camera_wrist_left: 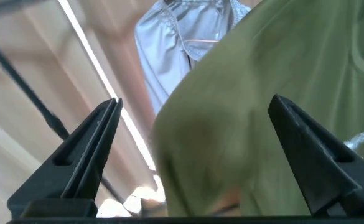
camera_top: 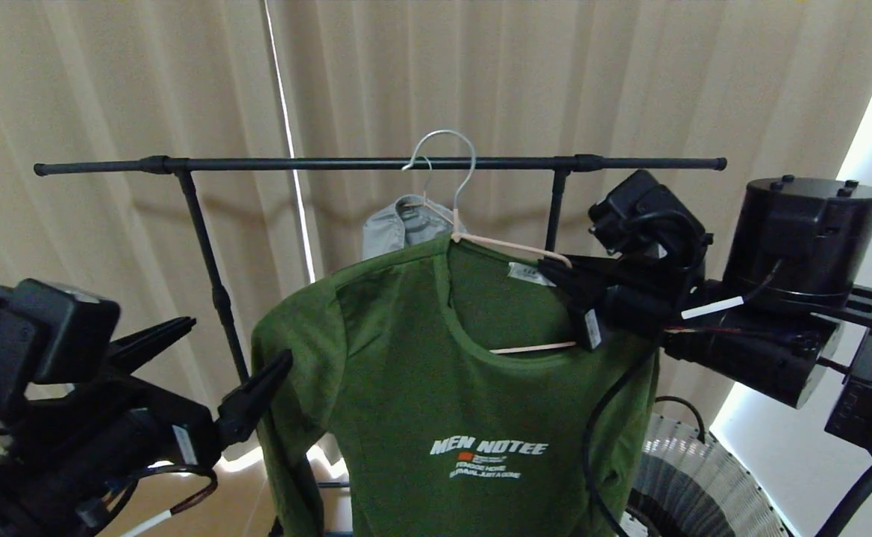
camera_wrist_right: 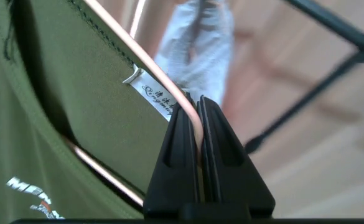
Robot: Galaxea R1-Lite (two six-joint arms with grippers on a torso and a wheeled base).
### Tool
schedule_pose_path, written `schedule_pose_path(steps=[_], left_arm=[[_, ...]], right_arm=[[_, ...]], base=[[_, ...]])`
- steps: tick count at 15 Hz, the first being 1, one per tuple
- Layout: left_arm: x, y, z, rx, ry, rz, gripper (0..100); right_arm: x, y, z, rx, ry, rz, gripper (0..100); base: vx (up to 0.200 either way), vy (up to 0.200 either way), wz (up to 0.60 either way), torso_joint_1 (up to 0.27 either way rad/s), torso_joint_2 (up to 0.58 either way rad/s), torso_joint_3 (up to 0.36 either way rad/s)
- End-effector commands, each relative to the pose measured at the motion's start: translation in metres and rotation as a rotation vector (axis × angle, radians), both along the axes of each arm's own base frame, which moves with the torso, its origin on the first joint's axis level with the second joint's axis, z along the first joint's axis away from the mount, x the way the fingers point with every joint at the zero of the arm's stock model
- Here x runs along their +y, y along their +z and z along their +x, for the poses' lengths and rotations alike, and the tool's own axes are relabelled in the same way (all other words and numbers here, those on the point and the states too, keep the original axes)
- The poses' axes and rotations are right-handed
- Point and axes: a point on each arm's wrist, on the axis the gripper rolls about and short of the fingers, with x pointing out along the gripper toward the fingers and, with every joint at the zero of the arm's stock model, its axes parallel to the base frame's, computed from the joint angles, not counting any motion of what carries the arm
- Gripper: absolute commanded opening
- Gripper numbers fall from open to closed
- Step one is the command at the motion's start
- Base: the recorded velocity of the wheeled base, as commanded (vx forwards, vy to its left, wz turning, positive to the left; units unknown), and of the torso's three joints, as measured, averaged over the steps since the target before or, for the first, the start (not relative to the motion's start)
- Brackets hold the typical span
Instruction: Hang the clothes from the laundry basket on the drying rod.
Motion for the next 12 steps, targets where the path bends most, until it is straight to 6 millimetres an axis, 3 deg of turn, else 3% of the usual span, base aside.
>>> schedule_pose_path(steps=[1,4,8,9,12], left_arm=[[0.020,0.001,-0.011,-0.020,0.034,-0.065,100],[0.042,-0.001,0.001,-0.002,0.036,-0.071,100],[0.045,-0.006,0.026,0.057,0.008,-0.067,100],[0.044,-0.018,0.042,0.121,0.025,-0.069,100],[0.038,-0.039,0.057,0.096,0.016,-0.090,100]], right_arm=[[-0.012,0.011,-0.004,-0.030,-0.025,0.018,0],[-0.017,0.014,-0.003,-0.041,-0.041,0.026,0],[-0.020,0.023,-0.008,-0.068,-0.036,0.047,0],[-0.021,0.027,-0.010,-0.079,-0.033,0.055,0],[-0.022,0.029,-0.011,-0.096,-0.030,0.066,0]], base=[[0.000,0.000,0.00,0.000,0.00,0.000],[0.000,0.000,0.00,0.000,0.00,0.000],[0.000,0.000,0.00,0.000,0.00,0.000],[0.000,0.000,0.00,0.000,0.00,0.000],[0.000,0.000,0.00,0.000,0.00,0.000]])
